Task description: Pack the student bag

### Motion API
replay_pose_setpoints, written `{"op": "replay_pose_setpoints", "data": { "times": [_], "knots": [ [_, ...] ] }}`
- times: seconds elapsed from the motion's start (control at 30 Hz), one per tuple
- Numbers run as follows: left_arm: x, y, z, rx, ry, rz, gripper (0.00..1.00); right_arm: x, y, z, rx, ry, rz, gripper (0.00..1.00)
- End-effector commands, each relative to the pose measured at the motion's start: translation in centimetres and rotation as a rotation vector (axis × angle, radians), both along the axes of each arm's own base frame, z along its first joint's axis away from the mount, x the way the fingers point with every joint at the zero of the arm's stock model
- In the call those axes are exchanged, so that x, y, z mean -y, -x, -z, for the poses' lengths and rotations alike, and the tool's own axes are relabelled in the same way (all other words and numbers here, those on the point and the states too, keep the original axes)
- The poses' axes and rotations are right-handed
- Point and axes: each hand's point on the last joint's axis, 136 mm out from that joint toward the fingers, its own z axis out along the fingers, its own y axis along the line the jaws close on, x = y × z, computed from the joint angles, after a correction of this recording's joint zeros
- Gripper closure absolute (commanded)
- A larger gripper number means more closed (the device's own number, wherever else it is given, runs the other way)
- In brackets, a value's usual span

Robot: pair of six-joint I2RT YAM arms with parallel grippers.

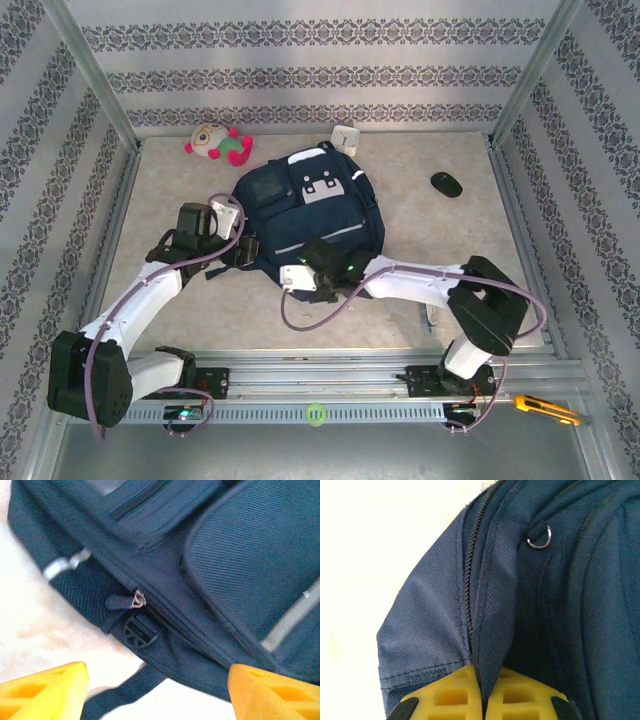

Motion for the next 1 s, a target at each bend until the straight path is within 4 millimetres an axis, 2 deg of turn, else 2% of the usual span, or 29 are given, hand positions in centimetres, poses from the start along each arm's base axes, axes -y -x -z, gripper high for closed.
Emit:
{"op": "replay_pose_setpoints", "data": {
  "times": [0.0, 0.1, 0.2, 0.3, 0.4, 0.57, 0.77, 0.8, 0.87, 0.97],
  "knots": [
    [1.0, 1.3, -0.8, 0.105, -0.220, 0.391, 0.27, 1.6, 0.7, -1.4, -0.024, -0.036, -0.084, 1.00],
    [1.0, 2.4, 2.4, 0.100, -0.351, 0.613, 0.28, 1.5, 1.0, -2.1, -0.046, -0.109, -0.111, 1.00],
    [0.8, 1.9, 5.2, 0.056, -0.410, 0.703, 0.29, 1.5, 0.8, -2.0, -0.046, -0.114, -0.113, 1.00],
    [0.7, 0.4, 7.1, 0.023, -0.435, 0.728, 0.30, 1.5, 0.9, -1.8, -0.050, -0.107, -0.121, 1.00],
    [0.9, -1.5, 8.3, 0.039, -0.445, 0.724, 0.32, 1.3, 1.1, -1.9, -0.057, -0.120, -0.130, 1.00],
    [2.5, -3.0, 8.2, 0.074, -0.367, 0.747, 0.34, 1.2, 1.6, -2.0, -0.068, -0.133, -0.146, 1.00],
    [3.2, -3.1, 6.0, 0.138, -0.268, 0.747, 0.38, 1.2, 2.0, -1.9, -0.083, -0.146, -0.154, 1.00],
    [3.1, -3.0, 5.5, 0.147, -0.248, 0.744, 0.37, 1.1, 2.0, -2.0, -0.083, -0.148, -0.155, 1.00],
    [2.7, -2.6, 4.8, 0.160, -0.216, 0.745, 0.27, 1.1, 2.1, -1.9, -0.090, -0.150, -0.157, 1.00],
    [2.0, -2.5, 4.5, 0.154, -0.202, 0.746, 0.27, 1.1, 2.2, -1.6, -0.099, -0.148, -0.159, 1.00]
  ]
}}
